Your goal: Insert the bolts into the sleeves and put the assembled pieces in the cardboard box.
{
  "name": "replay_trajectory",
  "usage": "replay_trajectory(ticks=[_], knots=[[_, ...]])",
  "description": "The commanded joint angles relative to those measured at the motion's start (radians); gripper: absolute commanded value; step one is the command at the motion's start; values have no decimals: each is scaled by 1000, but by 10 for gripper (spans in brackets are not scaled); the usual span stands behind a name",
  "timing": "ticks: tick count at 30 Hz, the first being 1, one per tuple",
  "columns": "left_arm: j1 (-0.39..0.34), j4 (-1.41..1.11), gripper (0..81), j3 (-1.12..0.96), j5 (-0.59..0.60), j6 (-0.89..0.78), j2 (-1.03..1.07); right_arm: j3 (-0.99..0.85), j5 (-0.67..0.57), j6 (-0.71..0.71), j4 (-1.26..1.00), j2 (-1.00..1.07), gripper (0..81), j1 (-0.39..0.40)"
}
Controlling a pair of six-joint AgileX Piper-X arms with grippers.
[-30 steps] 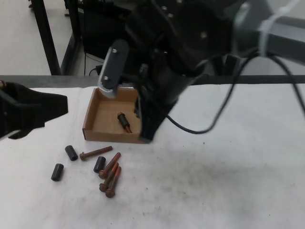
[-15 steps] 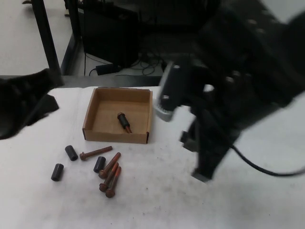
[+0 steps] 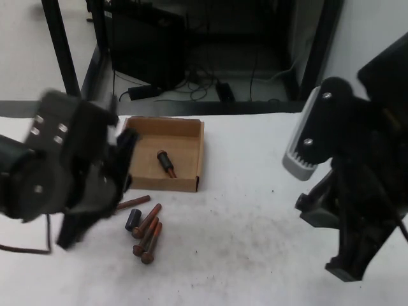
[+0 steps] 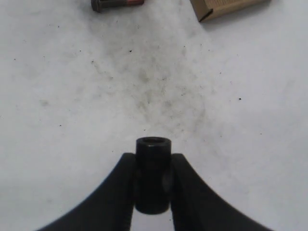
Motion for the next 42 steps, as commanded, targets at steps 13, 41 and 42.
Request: replay_trajectory(ticks=[13,41,42], knots=[[34,-83,172,-15,-39,-557,166,2,-12,11,7,-35,2,2],[100,-41,176,-135,72,-412,243,2,-12,6,7,-35,2,2],[100,-41,181,-135,72,-412,243,2,-12,6,7,-35,2,2]])
